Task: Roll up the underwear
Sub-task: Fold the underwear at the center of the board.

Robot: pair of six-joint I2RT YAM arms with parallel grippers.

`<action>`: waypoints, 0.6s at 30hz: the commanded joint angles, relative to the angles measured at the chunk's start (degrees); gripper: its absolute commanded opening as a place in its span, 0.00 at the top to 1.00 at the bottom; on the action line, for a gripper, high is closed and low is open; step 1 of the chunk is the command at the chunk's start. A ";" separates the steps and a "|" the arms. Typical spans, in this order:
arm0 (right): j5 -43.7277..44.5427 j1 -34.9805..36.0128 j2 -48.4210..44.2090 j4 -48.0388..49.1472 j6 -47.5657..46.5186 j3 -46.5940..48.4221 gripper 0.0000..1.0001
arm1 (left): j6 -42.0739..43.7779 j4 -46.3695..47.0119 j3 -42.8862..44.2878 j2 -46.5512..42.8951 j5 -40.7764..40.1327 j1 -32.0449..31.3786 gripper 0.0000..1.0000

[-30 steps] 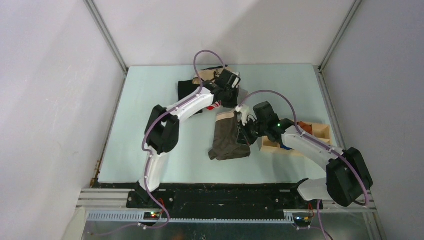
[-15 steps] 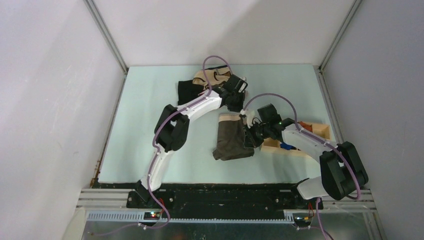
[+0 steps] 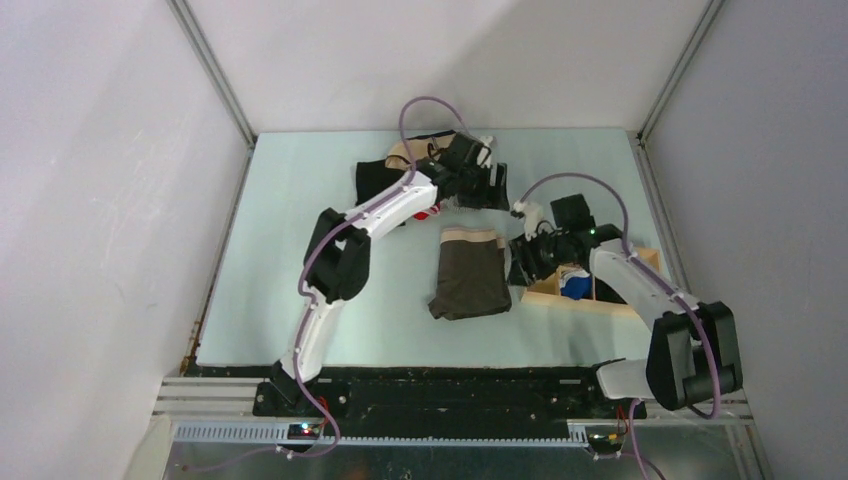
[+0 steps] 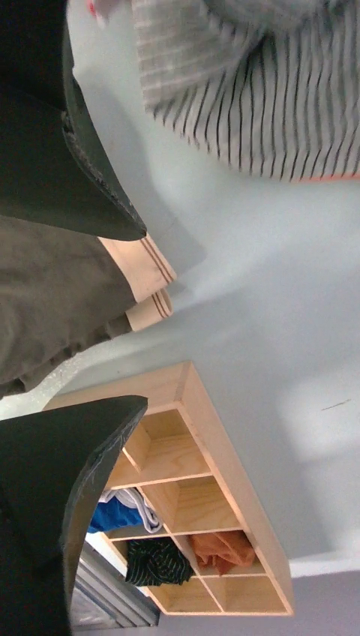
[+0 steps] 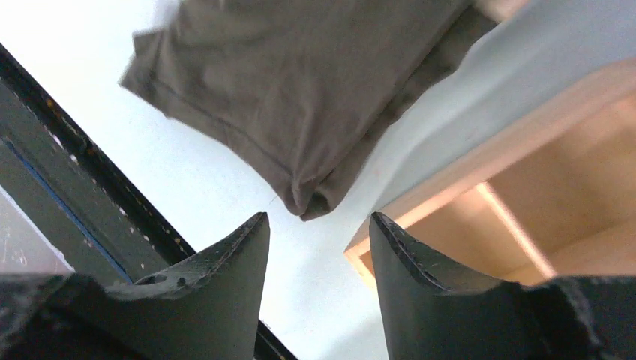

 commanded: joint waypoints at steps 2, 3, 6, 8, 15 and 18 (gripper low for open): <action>-0.19 -3.14 -3.75 -2.28 5.86 9.76 0.37 | 6.24 -1.65 -2.12 -11.42 1.78 6.89 0.18; 0.68 -3.58 -3.30 -1.32 7.28 10.47 0.33 | 6.88 -2.57 -3.83 -14.15 1.33 8.56 0.18; 4.06 -3.90 3.13 -0.48 14.04 15.17 0.30 | 9.79 -3.32 -14.68 -21.04 1.39 12.12 0.20; 5.61 -3.95 8.38 0.58 18.66 18.31 0.31 | 11.64 -3.16 -22.17 -24.62 2.29 13.74 0.21; 11.01 -3.36 21.60 4.96 25.86 26.72 0.34 | 20.10 -4.69 -36.69 -29.87 3.87 14.91 0.24; 12.49 -2.22 25.61 3.79 26.95 29.75 0.27 | 22.07 -5.24 -39.19 -28.72 6.22 14.84 0.24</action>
